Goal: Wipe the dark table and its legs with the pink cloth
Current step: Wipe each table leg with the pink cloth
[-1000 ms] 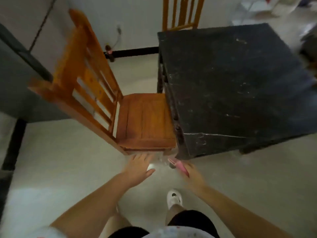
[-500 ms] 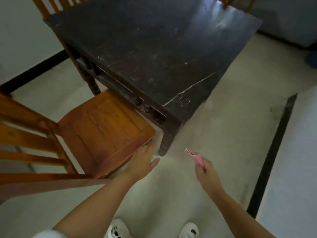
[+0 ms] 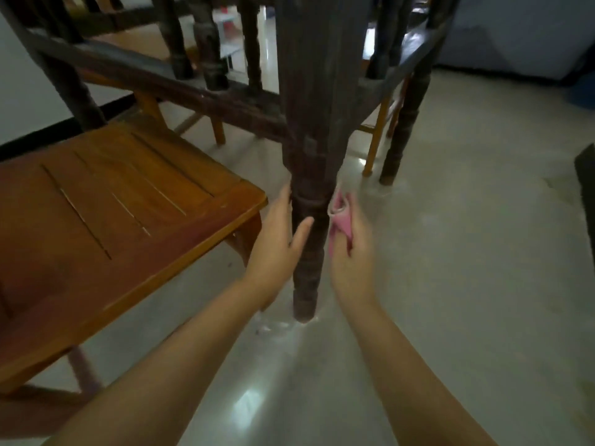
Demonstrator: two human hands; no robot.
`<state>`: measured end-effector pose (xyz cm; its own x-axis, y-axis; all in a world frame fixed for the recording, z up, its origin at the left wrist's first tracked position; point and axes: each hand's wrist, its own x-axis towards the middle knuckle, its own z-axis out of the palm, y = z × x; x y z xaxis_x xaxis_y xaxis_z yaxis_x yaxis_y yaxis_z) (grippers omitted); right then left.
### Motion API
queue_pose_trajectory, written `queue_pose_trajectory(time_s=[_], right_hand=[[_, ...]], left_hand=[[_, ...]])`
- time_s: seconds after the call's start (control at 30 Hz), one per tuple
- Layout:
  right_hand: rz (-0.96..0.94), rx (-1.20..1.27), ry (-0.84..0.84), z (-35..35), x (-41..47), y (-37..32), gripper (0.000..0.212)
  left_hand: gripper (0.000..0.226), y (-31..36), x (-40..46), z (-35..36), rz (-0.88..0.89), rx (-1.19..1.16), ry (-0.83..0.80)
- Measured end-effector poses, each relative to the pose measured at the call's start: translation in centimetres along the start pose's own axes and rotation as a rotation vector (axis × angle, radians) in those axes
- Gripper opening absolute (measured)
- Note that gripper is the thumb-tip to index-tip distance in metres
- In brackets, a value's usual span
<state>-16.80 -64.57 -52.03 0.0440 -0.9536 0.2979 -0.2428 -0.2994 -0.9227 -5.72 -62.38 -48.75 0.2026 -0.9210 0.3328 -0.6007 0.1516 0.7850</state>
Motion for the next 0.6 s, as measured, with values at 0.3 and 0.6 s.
queue_pose_trajectory(time_s=[0.3,0.6], right_hand=[[-0.022,0.083,-0.072,3.9,-3.8,9.0,0.03],[-0.227,0.143,0.024,1.0,0.0,4.3,0.05]], left_hand=[[0.061,-1.8,0.7,0.9,0.038,-0.29,-0.049],[0.065,-2.9,1.4,0.8,0.092,-0.267,-0.057]])
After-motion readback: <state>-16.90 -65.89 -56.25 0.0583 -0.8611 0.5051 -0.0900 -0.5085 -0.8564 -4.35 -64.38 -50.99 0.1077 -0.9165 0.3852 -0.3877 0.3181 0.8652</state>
